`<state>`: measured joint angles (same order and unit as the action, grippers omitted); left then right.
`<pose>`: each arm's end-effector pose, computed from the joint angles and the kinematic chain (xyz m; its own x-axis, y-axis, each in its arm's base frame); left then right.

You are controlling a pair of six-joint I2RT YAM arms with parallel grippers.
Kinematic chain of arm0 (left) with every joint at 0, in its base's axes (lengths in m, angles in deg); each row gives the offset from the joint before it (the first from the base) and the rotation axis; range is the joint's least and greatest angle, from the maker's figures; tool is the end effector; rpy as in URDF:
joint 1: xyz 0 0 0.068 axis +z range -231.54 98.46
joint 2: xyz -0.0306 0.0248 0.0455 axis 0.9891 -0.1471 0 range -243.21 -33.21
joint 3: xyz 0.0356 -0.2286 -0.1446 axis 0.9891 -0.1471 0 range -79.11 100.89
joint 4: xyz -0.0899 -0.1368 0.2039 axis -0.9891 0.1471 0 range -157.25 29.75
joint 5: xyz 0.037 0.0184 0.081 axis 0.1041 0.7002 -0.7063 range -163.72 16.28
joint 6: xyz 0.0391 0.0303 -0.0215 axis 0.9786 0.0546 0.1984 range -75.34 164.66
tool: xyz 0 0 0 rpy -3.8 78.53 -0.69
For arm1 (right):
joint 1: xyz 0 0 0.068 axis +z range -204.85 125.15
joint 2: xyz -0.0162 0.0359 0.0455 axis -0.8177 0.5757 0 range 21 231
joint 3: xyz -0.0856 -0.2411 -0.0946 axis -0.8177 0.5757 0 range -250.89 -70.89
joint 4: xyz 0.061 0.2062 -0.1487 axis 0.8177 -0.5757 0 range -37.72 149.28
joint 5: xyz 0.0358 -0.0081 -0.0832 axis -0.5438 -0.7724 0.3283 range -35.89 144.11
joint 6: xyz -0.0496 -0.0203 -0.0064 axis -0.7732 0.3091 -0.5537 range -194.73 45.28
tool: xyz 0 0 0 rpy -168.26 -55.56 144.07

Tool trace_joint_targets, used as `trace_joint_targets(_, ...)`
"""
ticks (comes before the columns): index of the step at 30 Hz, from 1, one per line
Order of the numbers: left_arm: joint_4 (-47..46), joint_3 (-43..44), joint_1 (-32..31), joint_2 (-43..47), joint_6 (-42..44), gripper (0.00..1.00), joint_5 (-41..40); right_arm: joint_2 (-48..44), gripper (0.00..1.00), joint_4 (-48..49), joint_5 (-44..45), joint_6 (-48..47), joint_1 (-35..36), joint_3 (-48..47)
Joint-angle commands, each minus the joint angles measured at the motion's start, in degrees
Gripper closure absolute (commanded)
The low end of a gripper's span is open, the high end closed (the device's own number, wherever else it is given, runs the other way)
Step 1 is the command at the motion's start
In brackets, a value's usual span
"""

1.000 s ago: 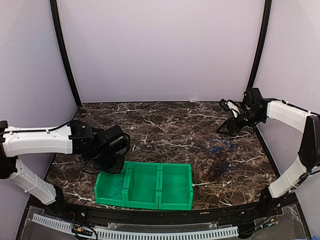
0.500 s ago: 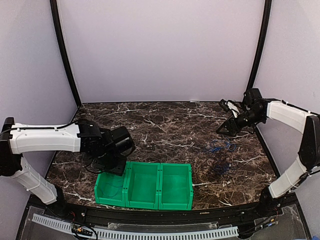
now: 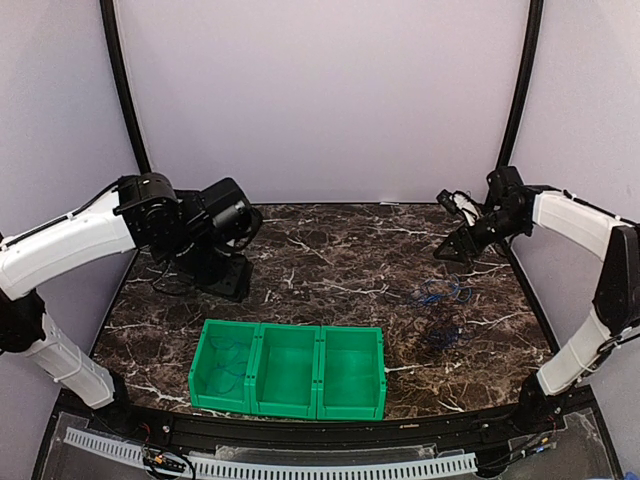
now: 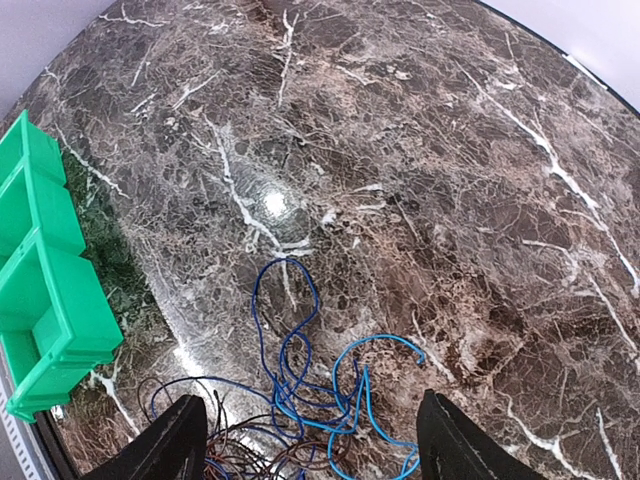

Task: Untangle the cables

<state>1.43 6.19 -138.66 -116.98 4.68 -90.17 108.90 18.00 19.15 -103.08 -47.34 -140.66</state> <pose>0.1587 -0.2269 0.3427 -0.8625 0.1991 -0.4652 0.2500 0.9670 -0.0497 0.3090 0.0613 0.2692 -0.5628 -0.4668 -0.6822 -0.7540 0.6280 0.1923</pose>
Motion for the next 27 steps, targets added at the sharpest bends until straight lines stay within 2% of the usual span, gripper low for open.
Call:
trace_joint_targets(1,-2.5,3.3,1.1,-2.4,7.1,0.36,-3.1,2.6,0.28,-1.5,3.9,0.6,0.3,-2.6)
trace_joint_targets(6,-19.3,6.0,1.7,-9.8,15.4,0.37,-2.7,7.3,0.37,-2.9,7.8,1.6,0.2,-3.9)
trace_joint_targets(9,-38.5,4.3,1.8,-11.7,18.5,0.37,3.9,9.2,0.41,-3.4,11.7,3.6,-0.7,-4.5)
trace_joint_targets(11,-47.7,3.4,2.0,-12.9,19.0,0.37,8.4,9.5,0.43,-3.4,12.8,4.6,-2.4,-4.4)
trace_joint_targets(13,-52.7,4.3,2.2,-15.2,18.9,0.37,12.2,9.5,0.45,-3.6,13.1,5.3,-4.8,-4.3)
trace_joint_targets(18,-53.2,9.9,2.2,-22.0,17.0,0.40,19.5,11.3,0.44,-5.6,10.4,5.1,-9.7,-3.6)
trace_joint_targets(23,-56.6,10.6,2.3,-25.3,12.2,0.41,24.1,14.8,0.42,-5.3,6.0,5.2,-9.9,-2.3)
trace_joint_targets(27,-57.8,10.6,2.2,-26.2,10.7,0.42,25.3,16.7,0.45,-4.5,4.0,5.8,-9.9,-2.5)
